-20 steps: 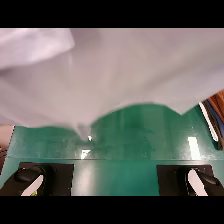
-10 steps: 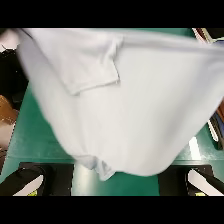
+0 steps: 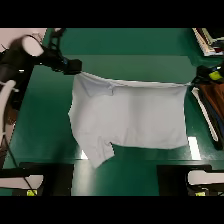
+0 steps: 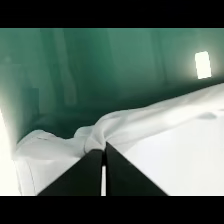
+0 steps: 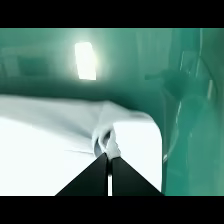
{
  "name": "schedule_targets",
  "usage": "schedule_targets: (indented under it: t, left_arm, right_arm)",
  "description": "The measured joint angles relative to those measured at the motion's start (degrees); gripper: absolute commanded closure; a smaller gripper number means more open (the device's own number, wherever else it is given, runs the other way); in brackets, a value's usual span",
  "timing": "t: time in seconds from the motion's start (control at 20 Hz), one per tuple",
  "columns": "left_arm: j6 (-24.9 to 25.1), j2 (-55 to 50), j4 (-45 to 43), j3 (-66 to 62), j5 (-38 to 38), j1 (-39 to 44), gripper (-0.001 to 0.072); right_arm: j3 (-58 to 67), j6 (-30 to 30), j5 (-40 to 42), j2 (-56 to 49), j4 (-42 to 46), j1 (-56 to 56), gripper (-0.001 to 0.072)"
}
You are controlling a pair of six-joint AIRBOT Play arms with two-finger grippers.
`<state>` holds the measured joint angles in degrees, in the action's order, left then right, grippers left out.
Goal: Fold the shirts.
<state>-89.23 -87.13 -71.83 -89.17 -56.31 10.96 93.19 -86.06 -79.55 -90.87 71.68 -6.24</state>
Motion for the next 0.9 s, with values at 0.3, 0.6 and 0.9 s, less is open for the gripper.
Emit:
schedule_targets:
  t: [0.3,0.6,0.9]
  left_arm:
    - [0.9,-5.3,0.9,-0.7,11.7,-3.7,0.0685]
    - [1.2,-6.0,2.0,-0.3,1.7,-5.4,0.0686]
    - [1.4,-6.1,2.2,5.8,-7.5,-5.4,0.0685]
  right_arm:
    - [10.4,0.0,6.9,-10.5,-0.4,0.8,0.0701]
    - [13.4,2.2,2.8,-11.7,0.6,2.9,0.0702]
    - [0.5,2.8,2.7,-6.2,1.8,4.1,0.0701]
